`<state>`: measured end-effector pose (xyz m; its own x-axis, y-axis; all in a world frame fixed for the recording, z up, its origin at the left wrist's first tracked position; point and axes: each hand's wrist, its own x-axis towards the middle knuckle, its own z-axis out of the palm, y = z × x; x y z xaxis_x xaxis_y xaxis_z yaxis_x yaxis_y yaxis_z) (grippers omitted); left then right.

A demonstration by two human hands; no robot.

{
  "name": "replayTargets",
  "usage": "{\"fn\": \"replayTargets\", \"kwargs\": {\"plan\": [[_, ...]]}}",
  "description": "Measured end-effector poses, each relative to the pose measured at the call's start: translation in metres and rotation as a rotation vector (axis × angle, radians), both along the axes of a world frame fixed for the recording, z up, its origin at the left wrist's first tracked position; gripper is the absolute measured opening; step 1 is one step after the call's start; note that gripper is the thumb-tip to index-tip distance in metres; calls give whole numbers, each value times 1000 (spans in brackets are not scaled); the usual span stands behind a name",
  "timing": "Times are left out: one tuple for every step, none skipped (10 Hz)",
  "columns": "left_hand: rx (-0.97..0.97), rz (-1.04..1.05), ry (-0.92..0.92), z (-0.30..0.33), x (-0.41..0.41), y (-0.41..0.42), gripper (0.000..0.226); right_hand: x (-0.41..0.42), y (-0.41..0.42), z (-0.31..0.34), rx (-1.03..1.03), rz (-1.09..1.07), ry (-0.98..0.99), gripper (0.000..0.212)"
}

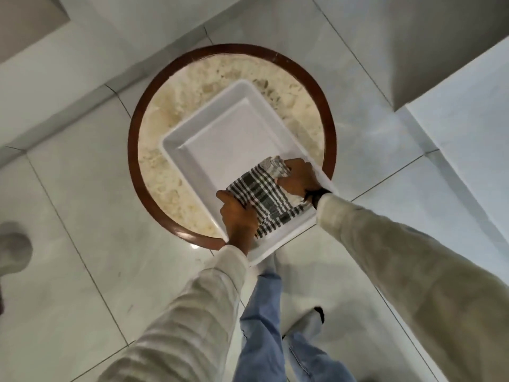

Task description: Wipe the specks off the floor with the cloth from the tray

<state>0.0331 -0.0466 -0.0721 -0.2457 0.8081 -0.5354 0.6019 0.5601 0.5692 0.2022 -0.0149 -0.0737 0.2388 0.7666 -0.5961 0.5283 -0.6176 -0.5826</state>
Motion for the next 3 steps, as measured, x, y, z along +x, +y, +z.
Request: {"fn": "replayTargets", "kwargs": {"plan": [[22, -104, 113, -9, 1, 1, 39, -2, 1, -14, 19, 12, -16, 17], [105, -288, 295, 5, 11, -1, 36, 16, -4, 17, 126, -112, -32, 21], [232, -597, 383, 36, 36, 3, 47, 51, -12, 72, 307, -315, -53, 15]]}}
